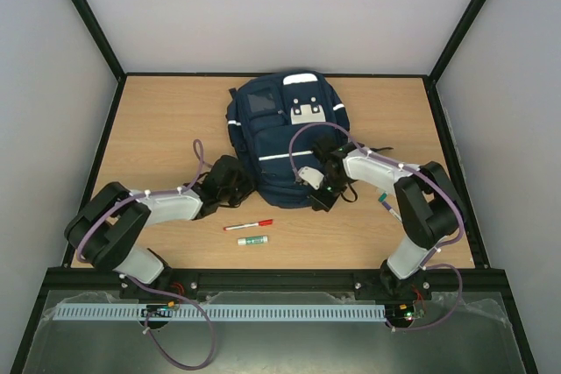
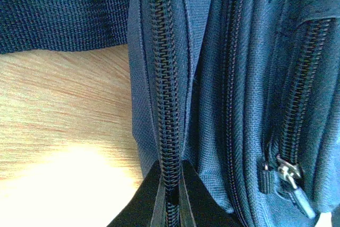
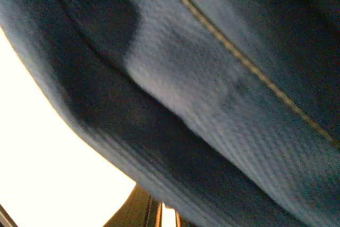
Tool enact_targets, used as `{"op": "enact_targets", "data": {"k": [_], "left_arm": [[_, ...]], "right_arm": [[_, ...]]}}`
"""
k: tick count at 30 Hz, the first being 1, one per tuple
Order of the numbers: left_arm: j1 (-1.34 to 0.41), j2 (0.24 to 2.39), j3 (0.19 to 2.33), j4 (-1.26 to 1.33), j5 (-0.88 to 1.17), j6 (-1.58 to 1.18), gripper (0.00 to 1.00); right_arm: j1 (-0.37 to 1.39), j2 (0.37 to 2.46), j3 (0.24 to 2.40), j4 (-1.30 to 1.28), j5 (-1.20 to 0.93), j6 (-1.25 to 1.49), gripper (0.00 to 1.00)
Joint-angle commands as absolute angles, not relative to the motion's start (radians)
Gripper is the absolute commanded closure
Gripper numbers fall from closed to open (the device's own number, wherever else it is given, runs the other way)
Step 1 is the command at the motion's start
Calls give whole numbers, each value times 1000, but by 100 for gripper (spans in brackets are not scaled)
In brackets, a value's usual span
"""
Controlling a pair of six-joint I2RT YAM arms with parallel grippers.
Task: Pack the student bag
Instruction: Zip the student bag at the center of the board.
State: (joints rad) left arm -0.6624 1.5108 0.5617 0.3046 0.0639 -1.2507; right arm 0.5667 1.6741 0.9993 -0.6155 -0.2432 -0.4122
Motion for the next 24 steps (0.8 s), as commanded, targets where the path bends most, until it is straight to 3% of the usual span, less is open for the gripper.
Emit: {"op": "enact_targets", "data": {"k": [1,24], "left_arm": [[-611,1459,551,258,14,-1201,97],[-506,1324,502,171,27,-1079,98]], "right_arm": [[477,1669,981,-729,-216,-466,99],[159,1815,1127,-764,-63,-615,99]]}}
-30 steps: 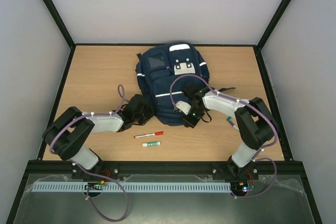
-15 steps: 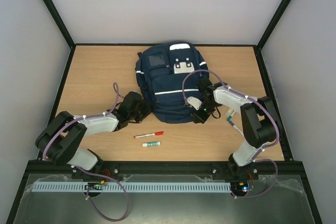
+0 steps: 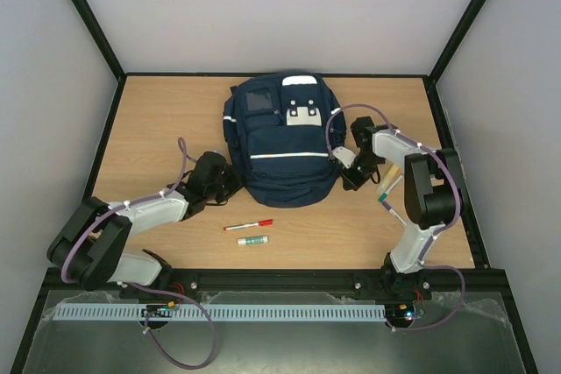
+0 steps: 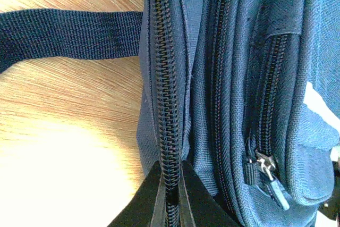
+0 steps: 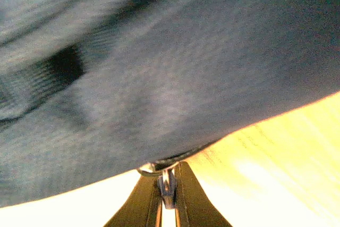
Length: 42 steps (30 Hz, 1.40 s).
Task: Pack the student bag
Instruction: Zip the student bag at the center of the board.
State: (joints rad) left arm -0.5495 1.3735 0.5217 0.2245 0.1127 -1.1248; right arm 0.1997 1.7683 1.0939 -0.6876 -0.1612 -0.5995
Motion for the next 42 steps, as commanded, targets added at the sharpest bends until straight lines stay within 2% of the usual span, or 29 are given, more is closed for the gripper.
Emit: {"op": "enact_targets", "data": {"k": [1,5,6,9,10,13,15,20,27,36,38,42], "left_arm": [[-500,1322,502,170,34,-1070,97],[-481,1313,502,165,59,-1040,96],[-479,1308,501,176,71,-1028,90],[-480,1273,492,186,99,-1023,56],[-484,1255,489,179,102,-1035,49],[-519,1190,490,123,70,-1071,36],[-551,1153,494,94,46,-1090,32],[-629,1131,492,99,47,-1163,32],[-757,1213,509,146,27,-1261,35],[-781,1352,540,251,41,-1274,34],[-782,1396,554,281,56,-1275,36],[-790,1475,582,324,66,-1269,52]], "right_arm": [[158,1824,1131,-755,-56,-614,99],[158,1850,1150,-747,-70,-601,99],[159,1849,1153,-755,-91,-597,99],[177,1814,1142,-772,-154,-585,99],[190,1796,1131,-774,-167,-581,99],[251,1728,1082,-767,-187,-560,99],[305,1691,1043,-757,-188,-537,99],[424,1648,1022,-738,-209,-473,99],[558,1683,1055,-710,-236,-393,99],[644,1685,1072,-695,-253,-338,99],[646,1686,1067,-692,-250,-337,99],[646,1685,1055,-697,-243,-341,99]]}}
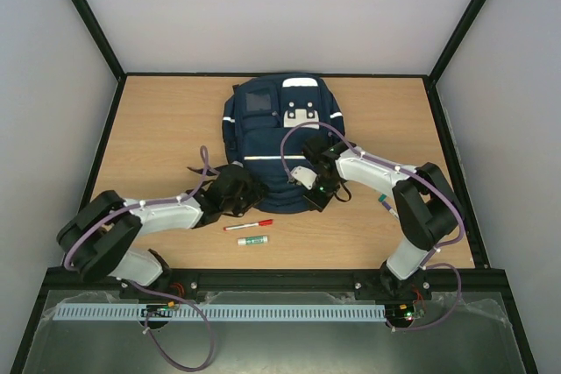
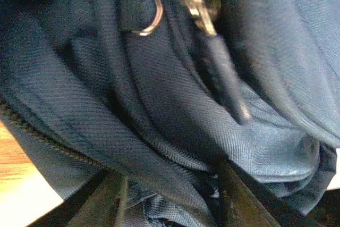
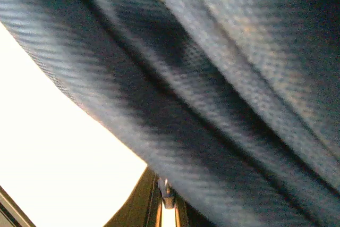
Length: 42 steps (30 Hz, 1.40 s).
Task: Pack the student bag
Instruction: Zip the student bag at the center of the board.
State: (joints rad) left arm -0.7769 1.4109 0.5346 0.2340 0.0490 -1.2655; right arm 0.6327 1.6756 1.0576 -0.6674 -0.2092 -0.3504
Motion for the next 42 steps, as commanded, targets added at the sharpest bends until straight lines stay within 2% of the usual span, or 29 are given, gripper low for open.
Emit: {"op": "enact_targets", "data": {"k": [1,6,11,23,42], "left_arm": [[-792,1481,587,324,61,-1266,57],[-796,1461,593,285,20,-1248,81],[-784,1390,586,195,-46,-1201,97],[-765,1350,558,167,-41,-1154,98],[-771,1340,547,174,8,-1094,98]], "right_arm": [[646,1683,1053,-700,-242,-347,99],[628,1677,1037,-730,-201,-376,99],[537,1661,1026,-790,-199,-435,99],[290,1713,1056,-794,-133,-558,99],[142,2031,1407,-767,-116,-571,99]]}}
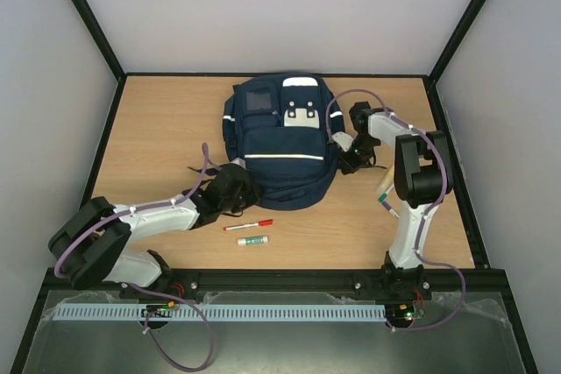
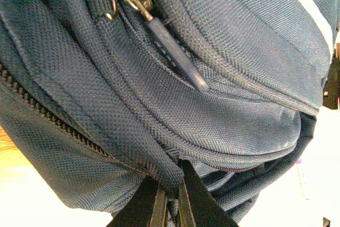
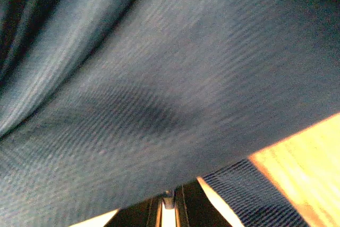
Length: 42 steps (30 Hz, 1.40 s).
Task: Pack the student bag
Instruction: Zip the student bag at the center of the board.
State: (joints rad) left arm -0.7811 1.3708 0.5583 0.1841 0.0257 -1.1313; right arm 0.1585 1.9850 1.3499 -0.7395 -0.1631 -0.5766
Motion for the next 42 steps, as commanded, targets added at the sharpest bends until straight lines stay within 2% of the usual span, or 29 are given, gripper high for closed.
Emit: {"op": "enact_targets", "data": {"k": [1,22,26,30,33,38,42], "left_arm": [[-772,1338,545,176,8,-1091,98],[-779,1336,544,173,6,-1072,98],[-779,1339,545,176,5,-1071,98],[-781,1342,546,179,5,-1068,97],[-781,1345,549,180,6,-1060,98],[-781,1328,575,151,-5,-998,97],[-779,1300,593,131,-20,-937,91]], "right_arm": [[140,2038,1416,-761,-114,-567,99],[93,2118,1547,-706,-44,-498,96],[82,2144,1577,-712,-34,-484,90],[78,2145,1605,-710,-37,-479,78],[77,2122,1595,-725,-53,-484,72],[74,1988,1481,-745,-92,-508,66],[74,1816,1425,-818,-187,-537,60]]}}
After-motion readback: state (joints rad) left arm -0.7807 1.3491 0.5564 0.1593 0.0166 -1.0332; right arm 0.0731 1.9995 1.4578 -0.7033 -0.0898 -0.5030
